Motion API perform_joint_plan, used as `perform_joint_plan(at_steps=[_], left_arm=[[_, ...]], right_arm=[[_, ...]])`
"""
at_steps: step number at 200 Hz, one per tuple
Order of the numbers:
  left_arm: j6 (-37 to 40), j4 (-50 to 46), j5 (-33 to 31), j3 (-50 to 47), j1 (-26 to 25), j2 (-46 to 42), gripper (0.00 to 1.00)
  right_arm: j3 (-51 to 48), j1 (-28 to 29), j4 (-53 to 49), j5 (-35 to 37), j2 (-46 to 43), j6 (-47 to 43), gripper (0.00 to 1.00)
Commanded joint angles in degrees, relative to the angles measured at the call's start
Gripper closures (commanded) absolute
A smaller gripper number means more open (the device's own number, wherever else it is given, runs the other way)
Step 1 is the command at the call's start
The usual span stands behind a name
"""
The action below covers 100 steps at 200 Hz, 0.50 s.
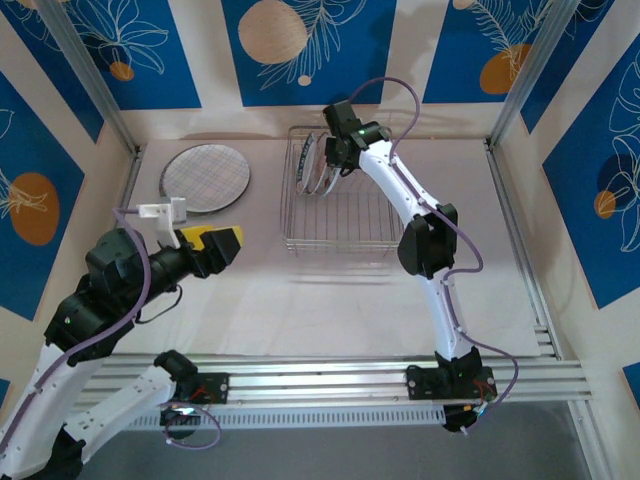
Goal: Unload the plates from the dish rack
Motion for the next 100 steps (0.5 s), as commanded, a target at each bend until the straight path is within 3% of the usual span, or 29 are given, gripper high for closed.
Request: perform_joint_plan(at_steps=[1,100], left_arm=[[0.7,-0.4,0.3,1.4,-0.5,-0.8,0.14],[0.0,-0.2,-0.1,0.5,-0.6,-1.5,0.14]], right_arm=[[1.8,0.6,0.6,0.8,1.9,0.4,0.79],[6.3,2.1,-2.1,4.5,1.9,2.4,0.9]])
